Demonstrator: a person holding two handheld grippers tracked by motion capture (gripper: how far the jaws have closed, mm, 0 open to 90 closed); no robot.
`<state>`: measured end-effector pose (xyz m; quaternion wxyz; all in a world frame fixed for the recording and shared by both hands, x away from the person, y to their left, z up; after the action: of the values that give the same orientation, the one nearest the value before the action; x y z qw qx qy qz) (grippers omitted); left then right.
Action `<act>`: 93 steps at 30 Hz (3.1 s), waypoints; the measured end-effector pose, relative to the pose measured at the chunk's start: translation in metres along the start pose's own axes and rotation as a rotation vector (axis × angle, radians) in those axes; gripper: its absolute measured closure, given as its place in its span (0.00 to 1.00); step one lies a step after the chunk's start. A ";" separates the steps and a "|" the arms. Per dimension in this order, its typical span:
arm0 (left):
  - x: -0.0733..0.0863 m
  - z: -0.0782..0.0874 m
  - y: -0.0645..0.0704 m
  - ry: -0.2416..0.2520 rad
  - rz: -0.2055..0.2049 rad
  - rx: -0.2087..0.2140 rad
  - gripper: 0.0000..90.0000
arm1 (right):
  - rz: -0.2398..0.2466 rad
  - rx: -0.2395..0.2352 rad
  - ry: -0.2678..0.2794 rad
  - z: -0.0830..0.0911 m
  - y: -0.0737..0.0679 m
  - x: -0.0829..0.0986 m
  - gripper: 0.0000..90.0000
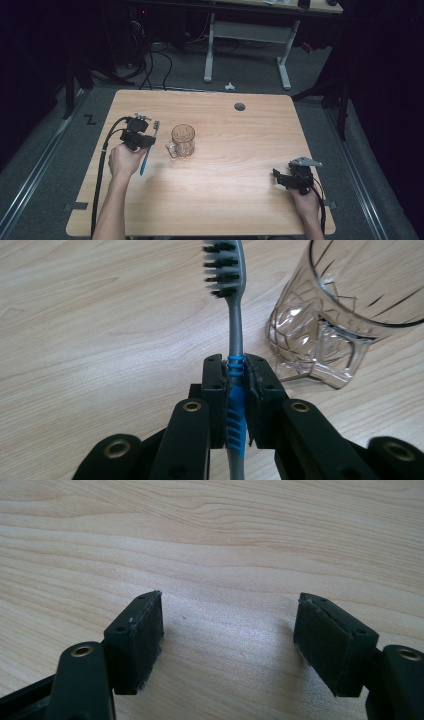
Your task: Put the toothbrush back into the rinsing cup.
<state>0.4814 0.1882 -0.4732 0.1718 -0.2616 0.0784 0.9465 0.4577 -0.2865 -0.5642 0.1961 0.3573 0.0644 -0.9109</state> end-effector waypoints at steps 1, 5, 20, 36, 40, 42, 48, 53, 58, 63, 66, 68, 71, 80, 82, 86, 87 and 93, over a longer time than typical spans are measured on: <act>0.000 0.001 0.002 0.007 -0.002 0.003 0.89 | 0.000 0.000 0.000 0.000 0.000 0.000 0.32; -0.001 0.006 0.006 0.027 -0.016 0.010 0.89 | 0.000 0.000 0.000 0.000 0.000 0.000 0.32; -0.003 0.027 0.018 0.101 -0.035 0.038 0.90 | 0.000 0.000 0.000 0.000 0.000 0.000 0.32; -0.006 0.043 0.031 0.174 -0.043 0.084 0.90 | 0.000 0.000 0.000 0.000 0.000 0.000 0.32; -0.007 0.045 0.033 0.186 -0.045 0.091 0.90 | 0.000 0.000 0.000 0.000 0.000 0.000 0.32; -0.007 0.046 0.035 0.190 -0.047 0.092 0.90 | 0.000 0.000 0.000 0.000 0.000 0.000 0.32; -0.011 0.049 0.042 0.214 -0.055 0.104 0.90 | 0.000 0.000 0.000 0.000 0.000 0.000 0.32; -0.018 0.052 0.049 0.238 -0.069 0.113 0.89 | 0.000 0.001 0.001 0.000 0.000 0.000 0.32; -0.024 0.056 0.056 0.261 -0.081 0.129 0.90 | 0.000 0.000 0.000 0.000 0.000 0.000 0.32; -0.030 0.057 0.059 0.275 -0.084 0.140 0.90 | 0.001 0.001 0.001 0.000 0.000 0.000 0.32; -0.033 0.057 0.061 0.279 -0.090 0.138 0.90 | 0.000 0.000 0.000 0.000 0.000 0.000 0.32; -0.035 0.057 0.062 0.280 -0.093 0.137 0.90 | 0.000 0.001 0.001 0.000 0.000 0.000 0.32; -0.039 0.057 0.063 0.288 -0.096 0.137 0.90 | 0.000 0.000 0.000 0.000 0.000 0.000 0.32; -0.051 0.057 0.066 0.324 -0.097 0.137 0.90 | 0.000 0.001 0.001 0.000 0.000 0.000 0.32; -0.052 0.057 0.066 0.330 -0.096 0.140 0.90 | 0.000 0.001 0.001 0.000 0.000 0.000 0.32; -0.058 0.055 0.064 0.345 -0.083 0.147 0.90 | 0.000 0.001 0.001 0.000 0.000 0.000 0.32; -0.058 0.055 0.064 0.346 -0.081 0.145 0.90 | 0.000 0.001 0.001 0.000 0.000 0.000 0.32; -0.066 0.053 0.062 0.385 -0.070 0.132 0.90 | 0.002 0.001 0.001 0.000 0.000 0.000 0.32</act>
<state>0.4876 0.1248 -0.3904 0.2031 -0.4283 0.1623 0.8654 0.4578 -0.2864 -0.5642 0.1967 0.3580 0.0638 -0.9106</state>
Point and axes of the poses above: each handheld gripper's, and its own axes: z roughly backward along the jaws, x roughly out of its underside, y roughly to its right, the point moved 9 cm from there along -z, roughly forward along the jaws, and after that the axes turned 4 degrees about -y, right-handed, at the moved point
